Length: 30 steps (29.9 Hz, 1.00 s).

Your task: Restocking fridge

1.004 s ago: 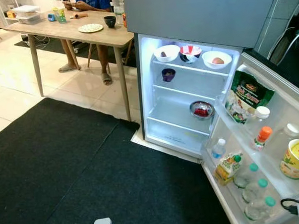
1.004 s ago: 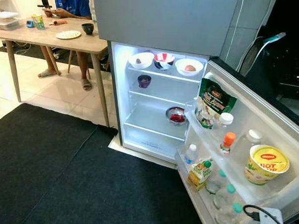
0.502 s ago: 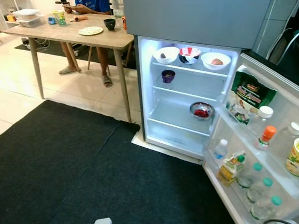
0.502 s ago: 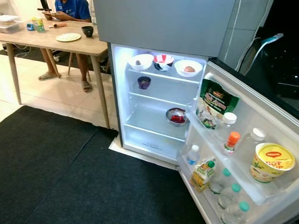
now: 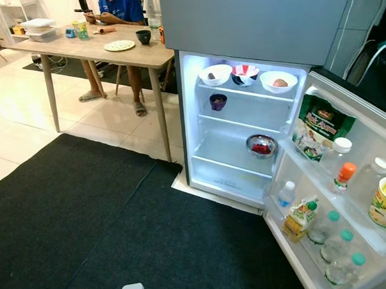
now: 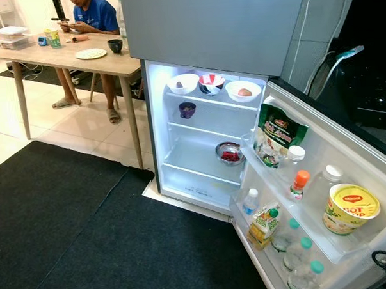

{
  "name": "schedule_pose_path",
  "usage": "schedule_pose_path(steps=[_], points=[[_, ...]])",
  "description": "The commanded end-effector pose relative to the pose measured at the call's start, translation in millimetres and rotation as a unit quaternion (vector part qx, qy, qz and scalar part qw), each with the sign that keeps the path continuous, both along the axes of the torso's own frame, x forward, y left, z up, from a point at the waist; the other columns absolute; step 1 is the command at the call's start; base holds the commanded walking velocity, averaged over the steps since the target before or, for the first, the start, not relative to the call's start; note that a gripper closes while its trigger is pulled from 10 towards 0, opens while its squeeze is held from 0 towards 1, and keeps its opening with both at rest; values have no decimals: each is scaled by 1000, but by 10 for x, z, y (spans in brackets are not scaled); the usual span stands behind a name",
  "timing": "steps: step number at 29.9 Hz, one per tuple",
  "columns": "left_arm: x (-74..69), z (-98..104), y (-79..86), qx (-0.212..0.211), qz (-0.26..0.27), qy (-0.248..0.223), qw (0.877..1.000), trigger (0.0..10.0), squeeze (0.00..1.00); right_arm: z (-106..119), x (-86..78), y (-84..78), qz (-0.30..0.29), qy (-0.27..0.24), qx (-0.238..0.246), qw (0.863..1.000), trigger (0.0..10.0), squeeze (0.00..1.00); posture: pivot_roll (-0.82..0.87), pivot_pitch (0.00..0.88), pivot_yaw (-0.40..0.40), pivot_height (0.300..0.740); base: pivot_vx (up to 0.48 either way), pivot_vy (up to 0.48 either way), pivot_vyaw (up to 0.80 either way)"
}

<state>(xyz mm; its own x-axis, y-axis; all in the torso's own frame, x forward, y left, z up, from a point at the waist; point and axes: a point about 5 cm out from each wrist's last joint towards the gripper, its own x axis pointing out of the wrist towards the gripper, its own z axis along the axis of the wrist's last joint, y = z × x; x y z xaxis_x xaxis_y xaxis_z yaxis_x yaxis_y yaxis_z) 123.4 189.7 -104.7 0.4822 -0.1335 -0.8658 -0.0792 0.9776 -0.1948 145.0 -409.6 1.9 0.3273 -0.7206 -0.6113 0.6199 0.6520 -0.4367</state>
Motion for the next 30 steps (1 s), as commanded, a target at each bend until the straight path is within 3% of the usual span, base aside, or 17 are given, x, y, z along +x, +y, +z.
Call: schedule_pose_path(steps=[1,3,9,17,23,27,30], points=[[-25,3,76,11,-4,3,1000,10000,0,45,27,-32,6,6,-13,1000,10000,0,-103,16,-18,740,0,0,0],[-25,3,76,11,-4,3,1000,10000,0,45,27,-32,6,6,-13,1000,10000,0,-103,16,-18,740,0,0,0],[-39,15,167,18,-3,2,1000,10000,0,238,-76,-264,-67,-17,-47,997,10000,0,-99,41,-5,740,0,0,0],[-18,38,229,17,5,-10,1000,10000,0,291,-198,-364,-55,11,-62,997,10000,0,-92,88,-19,740,0,0,0],[-70,100,504,32,14,-25,999,10000,0,311,-660,-528,-62,81,-79,992,10000,0,-100,187,8,740,0,0,0],[-106,123,616,41,20,-25,999,10000,0,379,-829,-615,-91,82,-89,988,10000,0,-102,225,30,740,0,0,0],[-107,156,718,50,18,-27,998,10000,0,438,-921,-674,-130,50,-95,986,10000,0,-115,236,44,740,0,0,0]])
